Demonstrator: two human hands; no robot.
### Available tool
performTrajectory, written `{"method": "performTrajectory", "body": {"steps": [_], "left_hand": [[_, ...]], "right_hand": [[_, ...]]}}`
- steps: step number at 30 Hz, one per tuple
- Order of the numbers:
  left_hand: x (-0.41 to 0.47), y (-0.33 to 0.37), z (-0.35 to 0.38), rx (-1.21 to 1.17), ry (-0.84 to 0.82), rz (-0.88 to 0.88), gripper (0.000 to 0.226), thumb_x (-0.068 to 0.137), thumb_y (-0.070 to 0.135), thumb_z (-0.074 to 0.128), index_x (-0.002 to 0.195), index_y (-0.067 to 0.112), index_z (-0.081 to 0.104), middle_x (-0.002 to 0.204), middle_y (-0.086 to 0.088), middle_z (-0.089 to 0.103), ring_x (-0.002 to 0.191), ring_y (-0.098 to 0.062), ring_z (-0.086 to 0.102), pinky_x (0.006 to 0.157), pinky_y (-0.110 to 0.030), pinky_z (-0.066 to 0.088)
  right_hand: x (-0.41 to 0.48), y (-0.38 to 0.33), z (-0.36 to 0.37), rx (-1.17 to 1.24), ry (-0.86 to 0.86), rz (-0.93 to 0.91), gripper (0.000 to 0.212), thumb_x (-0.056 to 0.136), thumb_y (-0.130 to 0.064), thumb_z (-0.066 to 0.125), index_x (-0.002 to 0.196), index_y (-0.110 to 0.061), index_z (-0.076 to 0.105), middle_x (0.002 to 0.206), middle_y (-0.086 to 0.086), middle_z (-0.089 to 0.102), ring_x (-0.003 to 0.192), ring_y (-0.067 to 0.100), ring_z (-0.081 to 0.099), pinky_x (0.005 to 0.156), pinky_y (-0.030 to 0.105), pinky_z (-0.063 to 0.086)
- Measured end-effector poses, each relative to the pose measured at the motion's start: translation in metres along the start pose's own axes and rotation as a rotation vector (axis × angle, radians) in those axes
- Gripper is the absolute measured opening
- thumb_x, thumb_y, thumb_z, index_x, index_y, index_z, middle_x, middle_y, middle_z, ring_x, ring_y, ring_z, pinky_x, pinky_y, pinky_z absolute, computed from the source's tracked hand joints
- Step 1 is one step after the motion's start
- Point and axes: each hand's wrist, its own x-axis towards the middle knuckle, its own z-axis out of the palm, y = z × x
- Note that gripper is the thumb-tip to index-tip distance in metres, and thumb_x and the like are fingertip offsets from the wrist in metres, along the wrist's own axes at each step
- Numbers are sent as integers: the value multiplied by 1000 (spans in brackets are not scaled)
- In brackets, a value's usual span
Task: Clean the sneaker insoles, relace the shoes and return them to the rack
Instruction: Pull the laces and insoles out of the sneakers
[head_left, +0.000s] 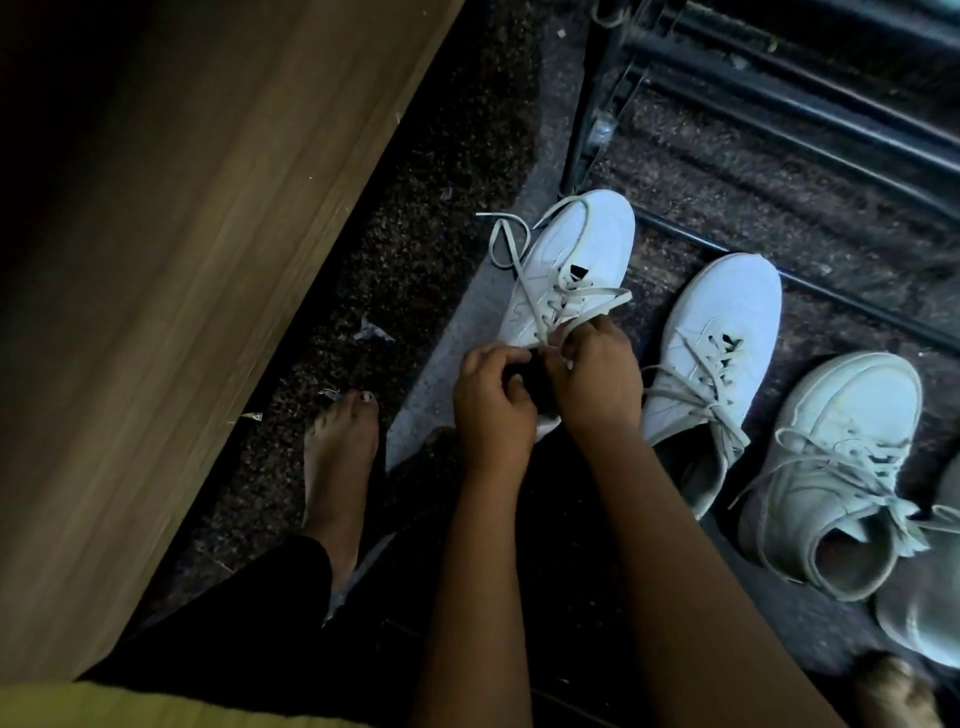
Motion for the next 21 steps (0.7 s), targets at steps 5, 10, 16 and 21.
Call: {"method": "performTrajectory", "body": {"steps": [5, 10, 16, 21], "left_hand": [[-5, 2, 5, 239, -171, 53, 48, 81, -4, 54, 128, 3, 55, 145, -14, 41, 134, -25, 37, 108, -20, 21], [-4, 5, 6, 253, -171, 20, 48, 84, -2, 51, 132, 1, 50, 148, -15, 37, 137, -26, 34, 111, -22, 20], [1, 5, 6, 307, -200, 6, 47, 91, 4, 48, 137, 3, 44, 152, -11, 30, 140, -22, 27, 110, -19, 15], [2, 4, 7, 321, -210, -32, 43, 97, 12, 44, 140, 7, 42, 155, -6, 25, 141, -18, 24, 109, -19, 15]], "right_hand": [[8, 6, -5, 230, -140, 30, 32, 80, -28, 50, 87, 0, 62, 89, 15, 56, 101, 36, 49, 88, 42, 40], [11, 7, -13, 329, -241, 85, 23, 93, -20, 54, 89, 0, 64, 99, 8, 42, 117, 31, 40, 105, 38, 28], [-3, -6, -39, 832, -355, 263, 39, 71, -58, 52, 69, -20, 65, 106, 15, 61, 107, 19, 58, 95, 26, 46], [-6, -37, -104, 1100, -283, 75, 23, 76, -38, 50, 64, -23, 61, 89, -6, 62, 99, 16, 58, 92, 39, 40]]}}
